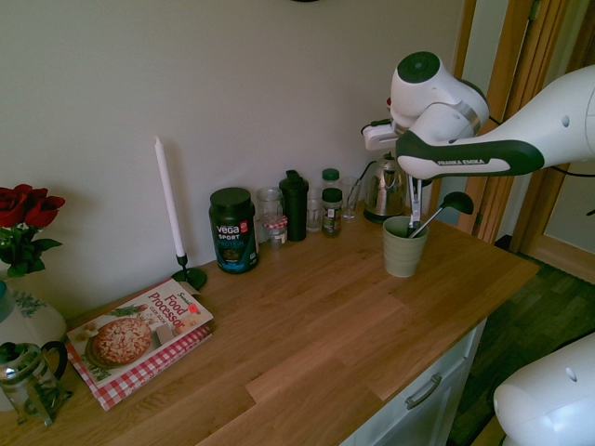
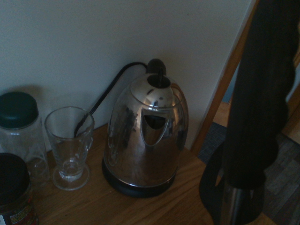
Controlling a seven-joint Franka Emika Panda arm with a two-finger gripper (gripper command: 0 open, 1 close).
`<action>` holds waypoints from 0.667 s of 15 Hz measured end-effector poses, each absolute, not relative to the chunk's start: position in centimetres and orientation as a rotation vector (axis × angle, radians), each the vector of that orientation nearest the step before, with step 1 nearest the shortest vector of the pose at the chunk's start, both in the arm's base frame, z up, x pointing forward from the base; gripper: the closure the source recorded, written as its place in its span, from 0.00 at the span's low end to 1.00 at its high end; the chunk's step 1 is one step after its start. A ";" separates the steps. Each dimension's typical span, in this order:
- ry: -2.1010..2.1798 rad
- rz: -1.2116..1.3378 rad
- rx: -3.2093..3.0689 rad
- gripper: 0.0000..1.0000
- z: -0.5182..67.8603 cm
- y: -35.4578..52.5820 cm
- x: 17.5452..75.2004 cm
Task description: Put the tongs back in the holder
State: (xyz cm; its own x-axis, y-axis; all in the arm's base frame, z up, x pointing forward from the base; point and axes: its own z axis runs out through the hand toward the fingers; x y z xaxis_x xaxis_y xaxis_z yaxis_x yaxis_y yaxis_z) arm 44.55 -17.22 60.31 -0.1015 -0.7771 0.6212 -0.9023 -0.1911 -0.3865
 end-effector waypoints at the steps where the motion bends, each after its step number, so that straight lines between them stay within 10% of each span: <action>1: -1.886 1.156 2.004 1.00 59.0 -17.5 45.0; 7: -1.893 1.108 2.052 1.00 52.9 -18.9 48.0; 8: -1.893 1.089 2.060 0.00 52.0 -19.1 48.2; 10: -1.892 1.054 2.079 0.00 50.1 -19.3 48.4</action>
State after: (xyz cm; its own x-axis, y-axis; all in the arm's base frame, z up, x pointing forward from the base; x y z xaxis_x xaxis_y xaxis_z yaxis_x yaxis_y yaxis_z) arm 48.40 -19.31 50.07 -0.0359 -0.8199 0.5714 -0.9173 -0.1999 -0.3445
